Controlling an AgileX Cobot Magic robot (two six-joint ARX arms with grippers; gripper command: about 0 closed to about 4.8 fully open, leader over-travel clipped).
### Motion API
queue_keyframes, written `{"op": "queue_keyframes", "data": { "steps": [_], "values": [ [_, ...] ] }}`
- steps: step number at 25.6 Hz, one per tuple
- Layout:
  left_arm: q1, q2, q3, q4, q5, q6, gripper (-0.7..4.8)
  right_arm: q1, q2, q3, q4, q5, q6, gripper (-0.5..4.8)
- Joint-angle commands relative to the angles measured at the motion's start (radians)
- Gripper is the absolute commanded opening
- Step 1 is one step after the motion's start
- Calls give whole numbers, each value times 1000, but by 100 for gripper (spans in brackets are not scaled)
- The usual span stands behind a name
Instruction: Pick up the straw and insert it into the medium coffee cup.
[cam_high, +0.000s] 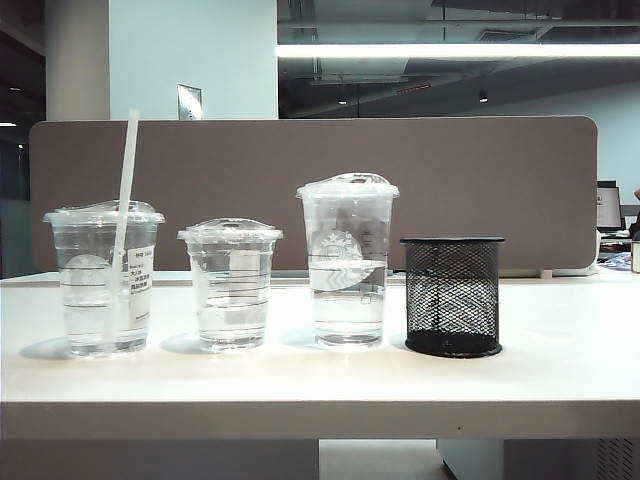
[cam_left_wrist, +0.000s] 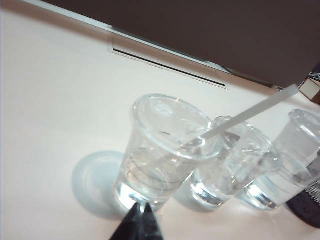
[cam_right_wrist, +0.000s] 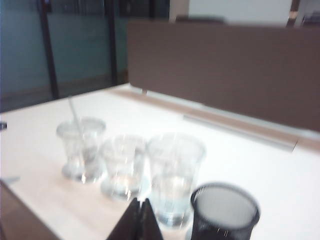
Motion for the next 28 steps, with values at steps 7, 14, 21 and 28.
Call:
{"op": "queue_keyframes", "data": {
  "steps": [7,14,21,28],
  "values": [
    [-1,-1,-14,-3,-23,1,-4,2,-44,-191,17,-37,28,-8],
    [-1,-1,-14,-3,-23,3,-4,2,-47,-246,12,-36,28,-9],
    [-1,-1,-13,-3,-23,3,-4,-1,-48,-247,-21,8,18,-9],
    [-1,-1,-13,-3,-24,3,-4,-53,-116,-277,-28,127,19,-8]
  ]
}}
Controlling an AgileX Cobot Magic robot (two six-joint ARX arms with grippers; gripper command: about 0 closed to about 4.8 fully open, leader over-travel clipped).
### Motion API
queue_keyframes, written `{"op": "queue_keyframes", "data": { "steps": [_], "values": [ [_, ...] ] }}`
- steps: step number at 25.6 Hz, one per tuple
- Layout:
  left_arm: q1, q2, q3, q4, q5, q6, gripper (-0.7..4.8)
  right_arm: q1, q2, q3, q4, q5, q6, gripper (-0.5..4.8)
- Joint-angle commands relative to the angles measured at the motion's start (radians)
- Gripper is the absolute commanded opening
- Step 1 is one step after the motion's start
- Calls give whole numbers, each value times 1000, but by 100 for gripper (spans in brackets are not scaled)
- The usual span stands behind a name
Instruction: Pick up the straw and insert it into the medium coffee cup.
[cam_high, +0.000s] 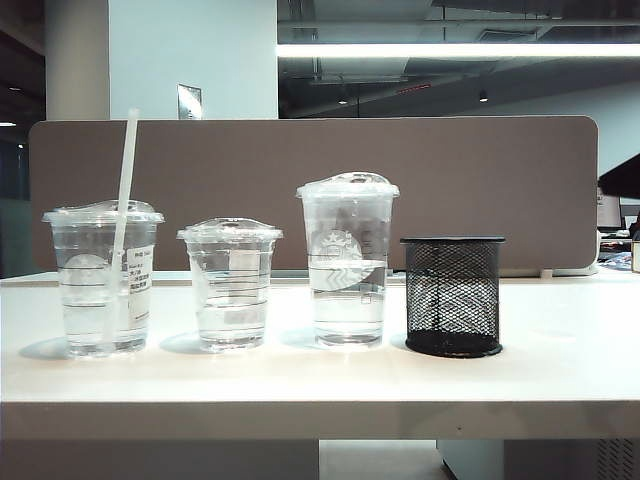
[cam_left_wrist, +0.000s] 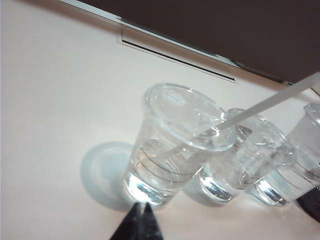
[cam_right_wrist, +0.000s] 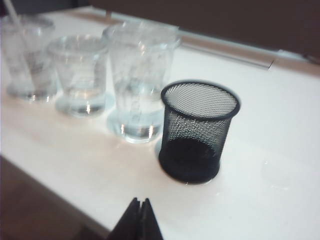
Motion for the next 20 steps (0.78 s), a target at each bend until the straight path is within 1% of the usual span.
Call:
{"op": "queue_keyframes", "data": {
  "steps": [1,3,4,5,9,12,15,17,20],
  "values": [
    [-1,0,3,9,-2,4,-4,-72,-34,-19,0,-6,-1,-8],
    [-1,-1,3,9,1,4,-4,-141,-49,-20,-32,-44,-1,-8],
    [-1,-1,3,9,0,4,-4,-236,-57,-20,-49,-95,-1,-8],
    [-1,-1,2,9,1,4,-4,-285,-58,-20,-51,-124,-1,-8],
    [-1,-1,3,9,1,4,-4,-524,-62,-20,-66,-296,-1,-8],
    [-1,-1,3,9,1,4,-4,-669,-62,-20,-94,-364,0,-8],
    [-1,-1,3,9,1,4,-4,-755,-62,-20,-97,-370,8,-8],
    [-1,0,3,9,1,4,-4,-775,-62,-20,-98,-369,9,-8],
    [-1,0,3,9,1,4,-4,-778,-62,-20,-102,-348,29,-8]
  ]
}}
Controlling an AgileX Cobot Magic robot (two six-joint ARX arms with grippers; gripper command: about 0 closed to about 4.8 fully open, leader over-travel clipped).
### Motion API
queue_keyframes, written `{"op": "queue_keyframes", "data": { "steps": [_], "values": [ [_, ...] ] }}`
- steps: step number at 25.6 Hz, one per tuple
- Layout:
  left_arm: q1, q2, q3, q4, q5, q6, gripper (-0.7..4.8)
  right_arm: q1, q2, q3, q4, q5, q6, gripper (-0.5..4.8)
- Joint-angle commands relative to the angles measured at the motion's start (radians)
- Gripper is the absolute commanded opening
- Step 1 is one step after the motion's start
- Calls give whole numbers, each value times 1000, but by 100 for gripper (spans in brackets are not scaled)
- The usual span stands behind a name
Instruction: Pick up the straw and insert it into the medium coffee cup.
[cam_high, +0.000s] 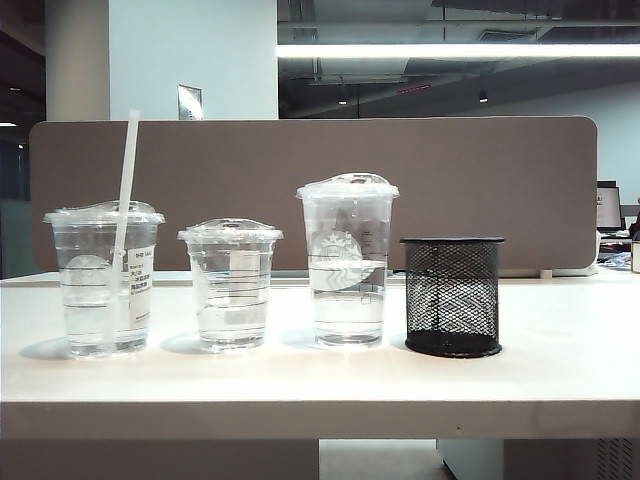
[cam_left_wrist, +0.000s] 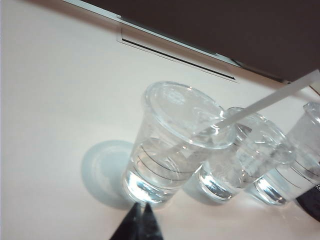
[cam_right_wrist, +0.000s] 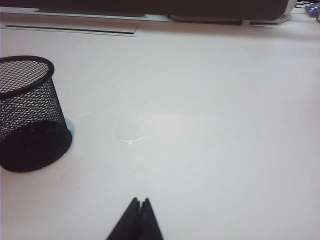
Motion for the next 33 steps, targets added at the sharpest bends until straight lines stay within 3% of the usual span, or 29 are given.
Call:
{"op": "queue_keyframes", "data": {
  "steps": [1,6,26,30,33],
  "values": [
    [-1,0,3,12,1,4,-4,-5,-2,-8,6,13,23,-8],
    [-1,0,3,12,1,4,-4,-46,-2,-8,8,7,58,-8],
    [-1,0,2,12,1,4,-4,-47,-2,-8,12,6,57,-8],
    [7,-100,-3,-7,-2,11,-4,-47,-2,-7,12,8,57,-8],
    [13,-177,-3,-25,-2,132,-4,-46,-1,-7,12,6,57,-8]
  ]
}}
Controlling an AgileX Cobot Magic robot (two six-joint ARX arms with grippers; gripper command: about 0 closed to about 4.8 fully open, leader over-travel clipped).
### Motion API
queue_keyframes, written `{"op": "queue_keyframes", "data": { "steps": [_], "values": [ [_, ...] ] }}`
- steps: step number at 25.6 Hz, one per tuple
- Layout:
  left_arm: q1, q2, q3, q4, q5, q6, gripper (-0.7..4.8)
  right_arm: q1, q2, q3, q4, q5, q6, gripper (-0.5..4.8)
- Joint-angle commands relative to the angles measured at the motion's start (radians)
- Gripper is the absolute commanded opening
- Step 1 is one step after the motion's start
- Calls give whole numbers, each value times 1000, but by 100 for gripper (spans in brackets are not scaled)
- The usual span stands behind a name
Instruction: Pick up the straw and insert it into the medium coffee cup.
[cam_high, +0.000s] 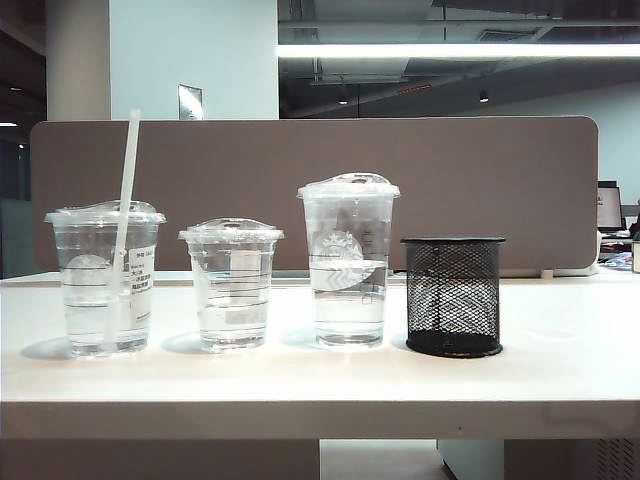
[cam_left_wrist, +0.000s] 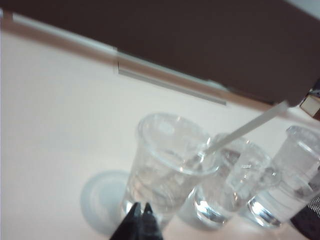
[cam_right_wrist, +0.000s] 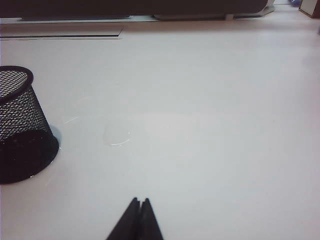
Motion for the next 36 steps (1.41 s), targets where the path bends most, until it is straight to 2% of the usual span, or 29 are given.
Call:
{"op": "queue_keyframes", "data": {
  "steps": [1,2,5,7,12,17,36],
  "values": [
    [-2,-15,2,-27,-1,164,-4,2,-1,-7,14,-1,4,-8],
    [-1,-15,-3,-50,-1,213,-4,2,1,-8,13,-1,4,-8],
    [-1,-15,-36,-48,-2,260,-4,2,-1,-7,16,-1,4,-8],
    [0,-15,-43,-106,-2,282,-4,2,-1,-7,13,-1,4,-8],
    [0,-15,-43,-123,-75,369,-4,2,-1,-7,13,-1,4,-8],
    [0,-15,-43,-133,-179,360,-4,2,-1,-7,13,-1,4,-8],
    [25,-15,-43,-134,-176,360,-4,2,-1,-7,13,-1,4,-8]
  ]
}}
